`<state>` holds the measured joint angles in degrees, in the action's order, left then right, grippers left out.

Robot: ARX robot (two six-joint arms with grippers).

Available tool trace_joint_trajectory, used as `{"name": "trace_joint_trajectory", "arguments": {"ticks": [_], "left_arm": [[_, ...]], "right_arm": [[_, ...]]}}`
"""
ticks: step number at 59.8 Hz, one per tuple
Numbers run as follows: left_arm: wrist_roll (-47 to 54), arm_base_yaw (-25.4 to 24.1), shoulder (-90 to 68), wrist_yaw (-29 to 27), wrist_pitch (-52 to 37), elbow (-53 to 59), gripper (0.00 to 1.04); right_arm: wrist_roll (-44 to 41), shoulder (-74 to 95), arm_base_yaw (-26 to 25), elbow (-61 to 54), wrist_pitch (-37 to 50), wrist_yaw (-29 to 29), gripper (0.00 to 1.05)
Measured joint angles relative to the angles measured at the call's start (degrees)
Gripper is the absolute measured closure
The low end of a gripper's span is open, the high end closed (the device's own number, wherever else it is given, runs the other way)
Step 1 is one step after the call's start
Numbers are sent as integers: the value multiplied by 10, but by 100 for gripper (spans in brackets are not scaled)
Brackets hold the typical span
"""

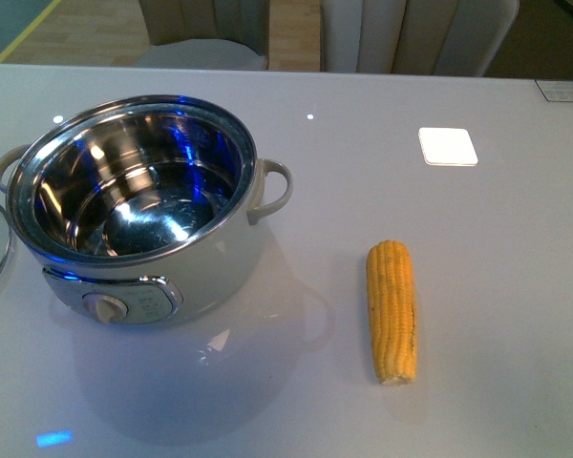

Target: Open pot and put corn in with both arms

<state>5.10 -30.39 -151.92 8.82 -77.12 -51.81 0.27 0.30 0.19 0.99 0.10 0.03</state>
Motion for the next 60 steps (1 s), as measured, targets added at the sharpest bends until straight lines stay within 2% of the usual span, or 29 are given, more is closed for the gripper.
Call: {"name": "trace_joint_trajectory", "arguments": {"ticks": [3,11,16,34,47,60], "left_arm": [[-3,-1,9,0,1,11,24],[-19,-1,48,-2,7,39,5],[-37,-2,90,-2,8,61,8],[-120,4,338,25,41,194,7],[-176,22,577,15,112,297,7],[-205,50,805,0,229,400,7]], "right_arm": [[0,0,0,0,0,0,9],[0,0,0,0,0,0,9],[0,0,0,0,0,0,9],[0,0,0,0,0,0,9],[0,0,0,0,0,0,9],[0,0,0,0,0,0,9]]}}
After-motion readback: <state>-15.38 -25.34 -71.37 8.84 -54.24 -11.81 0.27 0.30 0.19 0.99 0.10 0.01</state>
